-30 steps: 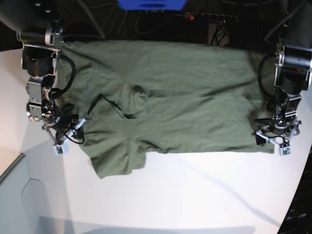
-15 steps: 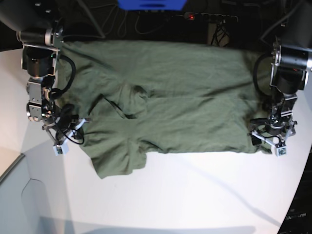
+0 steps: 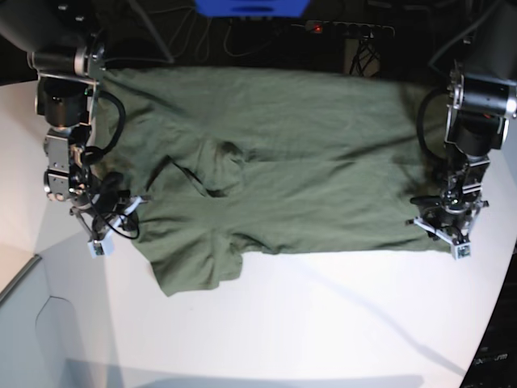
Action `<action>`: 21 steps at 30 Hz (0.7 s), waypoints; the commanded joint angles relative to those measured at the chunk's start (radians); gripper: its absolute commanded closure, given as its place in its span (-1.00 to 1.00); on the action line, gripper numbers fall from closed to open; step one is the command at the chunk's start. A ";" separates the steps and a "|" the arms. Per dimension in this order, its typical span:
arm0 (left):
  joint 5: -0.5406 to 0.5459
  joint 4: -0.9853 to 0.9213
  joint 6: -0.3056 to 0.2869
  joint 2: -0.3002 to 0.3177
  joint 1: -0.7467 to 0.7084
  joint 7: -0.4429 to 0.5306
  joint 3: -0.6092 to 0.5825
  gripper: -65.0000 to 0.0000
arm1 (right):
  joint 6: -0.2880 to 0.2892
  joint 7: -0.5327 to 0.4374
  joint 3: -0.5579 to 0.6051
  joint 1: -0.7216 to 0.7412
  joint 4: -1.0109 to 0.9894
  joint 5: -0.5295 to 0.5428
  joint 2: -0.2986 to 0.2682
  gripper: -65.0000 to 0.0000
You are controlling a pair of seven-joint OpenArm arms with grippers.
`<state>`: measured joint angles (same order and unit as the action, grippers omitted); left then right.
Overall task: Layout the t-shirt on the table in an organized manner, then fold the t-shirt properly
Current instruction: 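Grasp the shirt hem corners with both grippers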
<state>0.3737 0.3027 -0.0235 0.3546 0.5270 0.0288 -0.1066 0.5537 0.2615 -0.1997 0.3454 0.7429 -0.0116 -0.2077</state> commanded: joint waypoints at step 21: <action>0.150 0.054 0.001 0.048 0.018 -0.065 0.002 0.99 | 0.007 -0.011 -0.008 0.019 0.019 0.005 -0.019 1.00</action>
<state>0.5224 0.3431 -0.0273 0.3771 0.5262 -0.0570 -0.1070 0.5545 0.2630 -0.2043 0.3447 0.7456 -0.0120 -0.2115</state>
